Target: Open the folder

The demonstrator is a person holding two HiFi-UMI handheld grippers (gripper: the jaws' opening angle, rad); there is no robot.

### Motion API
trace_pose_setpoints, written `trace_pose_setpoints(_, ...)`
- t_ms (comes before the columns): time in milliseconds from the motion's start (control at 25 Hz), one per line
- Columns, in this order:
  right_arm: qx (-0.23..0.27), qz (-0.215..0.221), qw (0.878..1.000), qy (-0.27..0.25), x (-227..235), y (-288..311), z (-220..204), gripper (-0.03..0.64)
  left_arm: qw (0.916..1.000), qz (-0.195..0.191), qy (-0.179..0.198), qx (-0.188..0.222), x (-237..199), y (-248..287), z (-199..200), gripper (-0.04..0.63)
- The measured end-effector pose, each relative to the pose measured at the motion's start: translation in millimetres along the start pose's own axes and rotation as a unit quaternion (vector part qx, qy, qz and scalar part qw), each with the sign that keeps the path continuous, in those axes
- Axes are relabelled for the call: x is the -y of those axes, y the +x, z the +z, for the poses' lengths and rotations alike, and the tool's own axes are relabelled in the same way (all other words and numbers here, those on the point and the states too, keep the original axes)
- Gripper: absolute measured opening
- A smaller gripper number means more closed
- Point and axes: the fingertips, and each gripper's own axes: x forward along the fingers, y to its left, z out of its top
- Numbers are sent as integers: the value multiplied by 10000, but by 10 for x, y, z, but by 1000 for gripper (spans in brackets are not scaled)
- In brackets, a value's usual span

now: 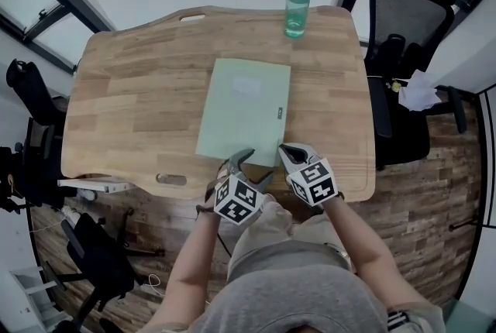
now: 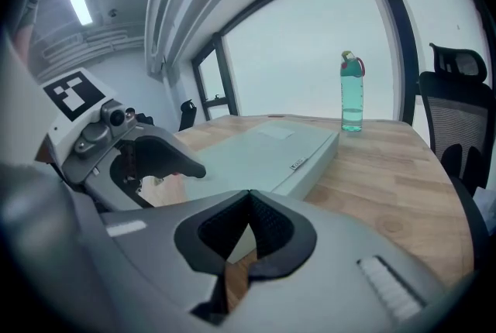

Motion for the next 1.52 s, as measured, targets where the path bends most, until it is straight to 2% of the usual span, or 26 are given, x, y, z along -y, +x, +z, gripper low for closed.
trace_pose_setpoints(360,-305,-103,9995,72,48,132,-172,0,9953,217,844,-423,-67,188,-183,307)
trace_pose_setpoints(760,-407,23,9986,335,62,154,-199,2,9837,712,1572,-513,-166,247,-185,287)
trace_pose_setpoints(960,-411,70,9987,308,59,141,-194,2,9840,638,1598,-457,-144,195,-155,261)
trace_pose_setpoints(1160,-390,71,9986,353,73,142,-204,2,9872,591,1466,-223,-112,94,-79,203)
trace_pose_setpoints(1520,-386,26,9989,263,76,136,-207,2,9902,817,1022,498,-183,-307,211,112)
